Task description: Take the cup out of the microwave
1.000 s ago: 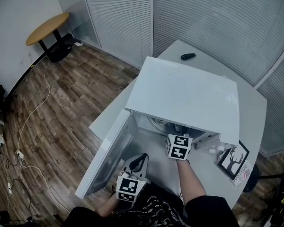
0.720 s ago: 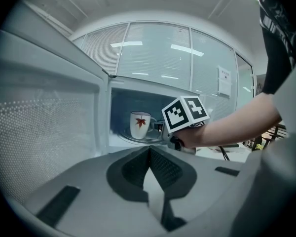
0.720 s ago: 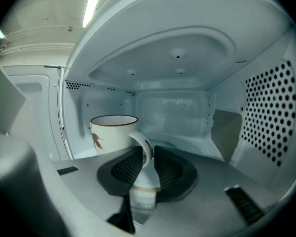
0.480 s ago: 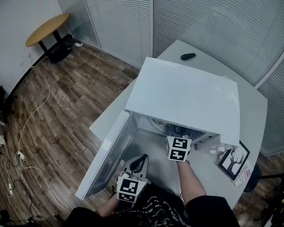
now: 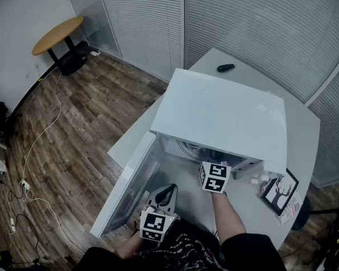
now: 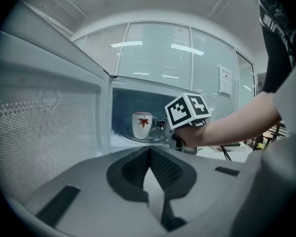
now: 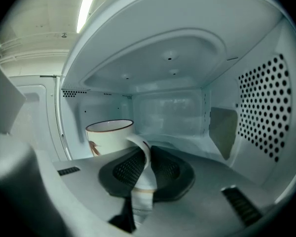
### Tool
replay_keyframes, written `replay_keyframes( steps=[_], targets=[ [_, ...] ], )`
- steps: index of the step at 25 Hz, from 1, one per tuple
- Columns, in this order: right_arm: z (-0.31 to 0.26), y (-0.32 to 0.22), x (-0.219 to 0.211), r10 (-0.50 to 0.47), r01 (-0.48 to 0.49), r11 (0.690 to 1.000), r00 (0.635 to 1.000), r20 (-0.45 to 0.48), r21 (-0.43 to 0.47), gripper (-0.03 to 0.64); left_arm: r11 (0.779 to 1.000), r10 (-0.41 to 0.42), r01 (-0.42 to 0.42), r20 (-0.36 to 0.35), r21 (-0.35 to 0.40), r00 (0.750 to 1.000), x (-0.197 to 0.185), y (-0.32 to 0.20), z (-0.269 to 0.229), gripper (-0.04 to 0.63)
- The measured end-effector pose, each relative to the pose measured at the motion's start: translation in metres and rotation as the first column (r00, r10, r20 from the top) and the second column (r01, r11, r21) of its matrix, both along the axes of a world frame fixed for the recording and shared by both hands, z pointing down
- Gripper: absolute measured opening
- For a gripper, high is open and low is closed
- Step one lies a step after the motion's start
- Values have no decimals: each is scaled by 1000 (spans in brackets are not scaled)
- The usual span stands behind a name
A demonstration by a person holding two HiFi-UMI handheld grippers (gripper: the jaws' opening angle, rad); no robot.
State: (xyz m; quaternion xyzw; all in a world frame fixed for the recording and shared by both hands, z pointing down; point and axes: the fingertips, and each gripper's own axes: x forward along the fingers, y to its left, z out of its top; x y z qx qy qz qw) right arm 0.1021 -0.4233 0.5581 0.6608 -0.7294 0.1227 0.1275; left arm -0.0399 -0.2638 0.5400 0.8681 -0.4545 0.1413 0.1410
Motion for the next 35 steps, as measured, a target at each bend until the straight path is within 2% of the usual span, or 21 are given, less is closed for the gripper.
replay_keyframes(
  steps=[10,35],
  targets=[
    [-5,3,0,-4,3,1000,999,43,5,40,1000,-2,2,6,8,1000,0,0,-2,6],
    [-20,29,2,-19,17,999,999,41,39,43,999,-33,34,-13,28,999,-4,3,-6,6]
  ],
)
